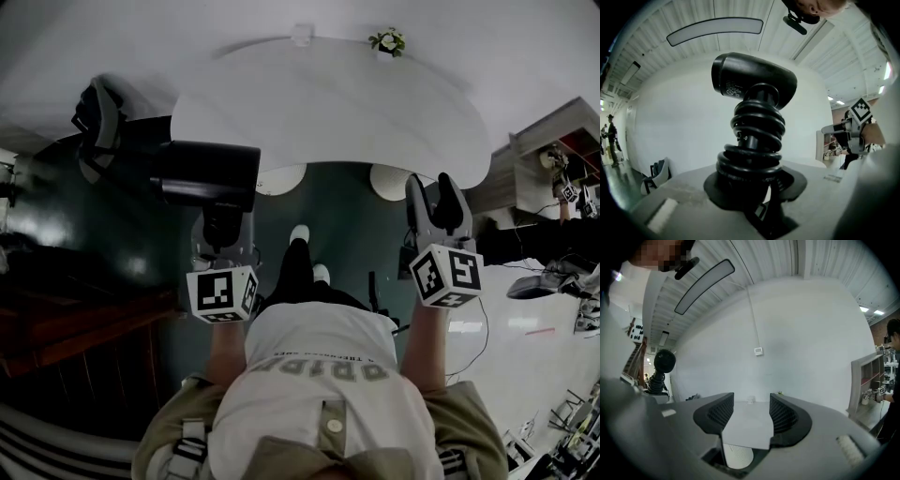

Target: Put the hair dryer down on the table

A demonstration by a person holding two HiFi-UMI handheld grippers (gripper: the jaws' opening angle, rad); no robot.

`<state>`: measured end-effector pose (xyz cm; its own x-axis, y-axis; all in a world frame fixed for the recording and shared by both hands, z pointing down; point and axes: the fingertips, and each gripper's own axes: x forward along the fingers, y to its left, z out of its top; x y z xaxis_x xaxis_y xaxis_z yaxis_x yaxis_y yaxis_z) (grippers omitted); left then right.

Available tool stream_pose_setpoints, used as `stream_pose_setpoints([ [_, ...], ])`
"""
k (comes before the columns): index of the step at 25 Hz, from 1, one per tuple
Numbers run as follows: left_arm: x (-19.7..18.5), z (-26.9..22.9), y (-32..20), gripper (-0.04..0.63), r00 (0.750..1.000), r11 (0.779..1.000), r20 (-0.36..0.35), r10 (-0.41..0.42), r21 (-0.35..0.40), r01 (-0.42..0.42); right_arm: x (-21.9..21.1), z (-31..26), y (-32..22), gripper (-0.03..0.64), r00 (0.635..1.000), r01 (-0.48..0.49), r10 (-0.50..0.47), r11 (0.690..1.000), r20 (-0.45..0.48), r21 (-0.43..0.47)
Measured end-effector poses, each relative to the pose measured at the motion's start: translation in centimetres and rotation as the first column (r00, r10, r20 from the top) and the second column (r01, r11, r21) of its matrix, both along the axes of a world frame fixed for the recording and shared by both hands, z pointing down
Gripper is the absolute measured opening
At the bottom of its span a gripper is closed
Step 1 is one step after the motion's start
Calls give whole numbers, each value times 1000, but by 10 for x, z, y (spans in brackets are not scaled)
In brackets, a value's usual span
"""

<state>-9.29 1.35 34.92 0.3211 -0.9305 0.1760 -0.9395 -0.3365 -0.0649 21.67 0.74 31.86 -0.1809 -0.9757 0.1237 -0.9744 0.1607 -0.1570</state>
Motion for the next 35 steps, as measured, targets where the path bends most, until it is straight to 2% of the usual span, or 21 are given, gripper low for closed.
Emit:
stream_pose_setpoints([
  [18, -19, -10, -155, 141, 993, 993, 4, 117, 20, -117, -30, -30, -129, 230, 997, -81, 81, 994, -7, 79],
  [24, -18, -3, -199, 141, 982, 982, 18, 189, -22, -189, -47, -32, -168, 236, 997, -75, 77, 993, -18, 87],
  [35, -14, 23, -240, 140, 958, 954, 47, 283, -111, -277, -72, -24, -210, 241, 997, -66, 68, 996, -38, 53],
])
